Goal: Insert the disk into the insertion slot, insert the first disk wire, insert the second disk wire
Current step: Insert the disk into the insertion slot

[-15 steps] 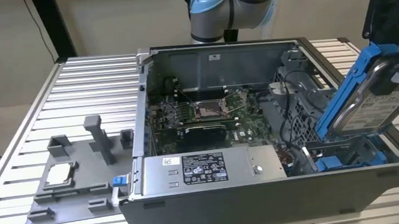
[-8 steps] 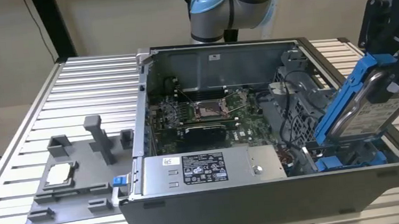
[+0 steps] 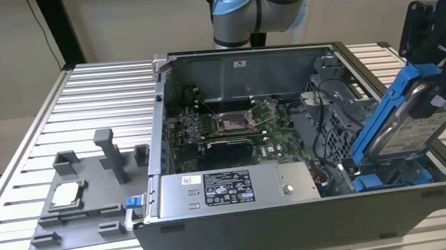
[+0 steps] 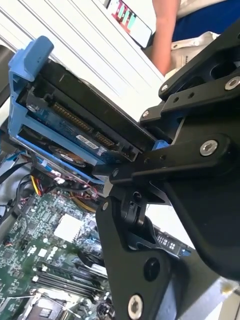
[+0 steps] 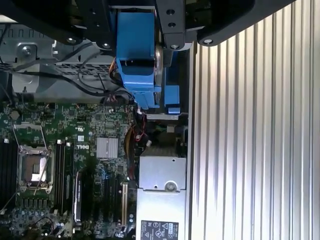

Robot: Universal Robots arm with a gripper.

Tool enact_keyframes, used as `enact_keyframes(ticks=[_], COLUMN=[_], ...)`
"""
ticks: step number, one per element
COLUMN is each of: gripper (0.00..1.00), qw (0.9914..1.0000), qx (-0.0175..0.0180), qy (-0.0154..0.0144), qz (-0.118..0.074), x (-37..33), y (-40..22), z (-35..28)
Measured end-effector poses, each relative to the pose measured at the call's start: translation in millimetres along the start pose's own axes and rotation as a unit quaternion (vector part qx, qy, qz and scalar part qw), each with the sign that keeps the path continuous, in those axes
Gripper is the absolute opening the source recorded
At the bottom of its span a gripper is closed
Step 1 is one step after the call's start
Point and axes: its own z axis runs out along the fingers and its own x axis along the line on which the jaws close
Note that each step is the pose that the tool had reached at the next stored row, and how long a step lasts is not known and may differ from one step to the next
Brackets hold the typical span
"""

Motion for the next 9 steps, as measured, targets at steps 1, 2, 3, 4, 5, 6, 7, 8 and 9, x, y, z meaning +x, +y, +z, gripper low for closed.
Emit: enact_keyframes(ticks=[1, 2, 3, 4, 5, 6, 7, 8, 9], gripper=[0.0, 0.0, 0.0, 0.0, 0.0, 0.0, 0.0, 0.0, 0.0], qw=[1.0, 1.0, 1.0, 1.0, 1.0, 1.0, 1.0, 1.0, 1.0], qx=[0.0, 0.0, 0.0, 0.0, -0.0002, -0.0002, -0.0003, -0.0003, -0.0004], qy=[0.0001, 0.0001, 0.0, -0.0001, 0.0, 0.0, 0.0, -0.0001, -0.0001], qz=[0.0, 0.0, 0.0, 0.0, 0.001, 0.001, 0.001, 0.002, 0.002], x=[0.1, 0.3, 0.6, 1.0, 1.6, 2.2, 2.8, 3.4, 3.9], y=[-0.1, -0.2, -0.2, -0.3, -0.3, -0.3, -0.4, -0.4, -0.5], z=[1.5, 3.1, 4.4, 5.5, 6.5, 7.7, 8.8, 9.9, 10.9])
